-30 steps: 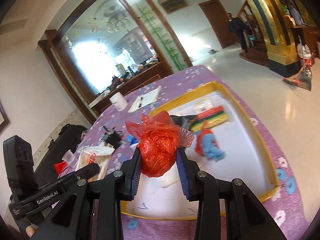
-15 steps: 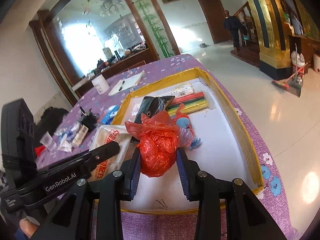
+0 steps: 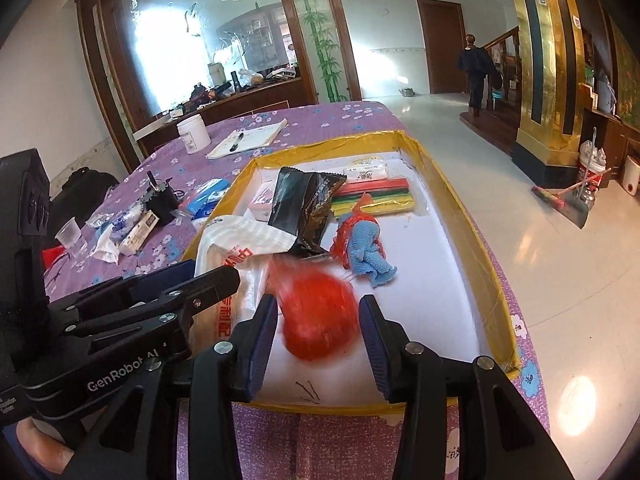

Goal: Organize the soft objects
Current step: 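Carry both bags over the tray and open both tools to release them, then withdraw both tools from the tray back toward the remaining items, then grasp the blue-and-red sponge pack with the left tool while the right tool grasps the blue tissue pack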

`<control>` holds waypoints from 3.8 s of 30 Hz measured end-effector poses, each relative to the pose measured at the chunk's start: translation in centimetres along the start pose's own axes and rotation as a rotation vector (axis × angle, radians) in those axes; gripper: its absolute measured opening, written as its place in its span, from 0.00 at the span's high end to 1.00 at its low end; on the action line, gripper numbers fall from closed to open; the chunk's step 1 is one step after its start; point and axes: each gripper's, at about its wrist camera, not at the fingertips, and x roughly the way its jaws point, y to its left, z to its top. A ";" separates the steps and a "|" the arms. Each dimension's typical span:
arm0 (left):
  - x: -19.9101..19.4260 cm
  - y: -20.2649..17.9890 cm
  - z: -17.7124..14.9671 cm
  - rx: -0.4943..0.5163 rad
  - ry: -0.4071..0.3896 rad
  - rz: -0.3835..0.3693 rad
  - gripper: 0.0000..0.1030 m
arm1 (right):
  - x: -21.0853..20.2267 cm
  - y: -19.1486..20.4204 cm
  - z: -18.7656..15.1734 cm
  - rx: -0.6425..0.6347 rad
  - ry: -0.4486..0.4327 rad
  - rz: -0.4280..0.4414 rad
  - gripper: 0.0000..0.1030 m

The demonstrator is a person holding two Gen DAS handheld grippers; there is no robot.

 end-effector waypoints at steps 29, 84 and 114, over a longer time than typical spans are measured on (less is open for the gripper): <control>-7.8 10.1 -2.2 -0.160 -0.105 0.051 0.38 | -1.3 7.8 -0.1 -0.127 -0.024 0.063 0.47; -7.9 24.4 -5.1 -0.373 0.022 0.292 0.37 | 16.2 18.7 8.5 -0.156 0.576 0.359 0.39; -12.2 27.6 -7.6 -0.571 -0.089 0.186 0.34 | 13.5 18.1 7.9 -0.182 0.467 0.290 0.38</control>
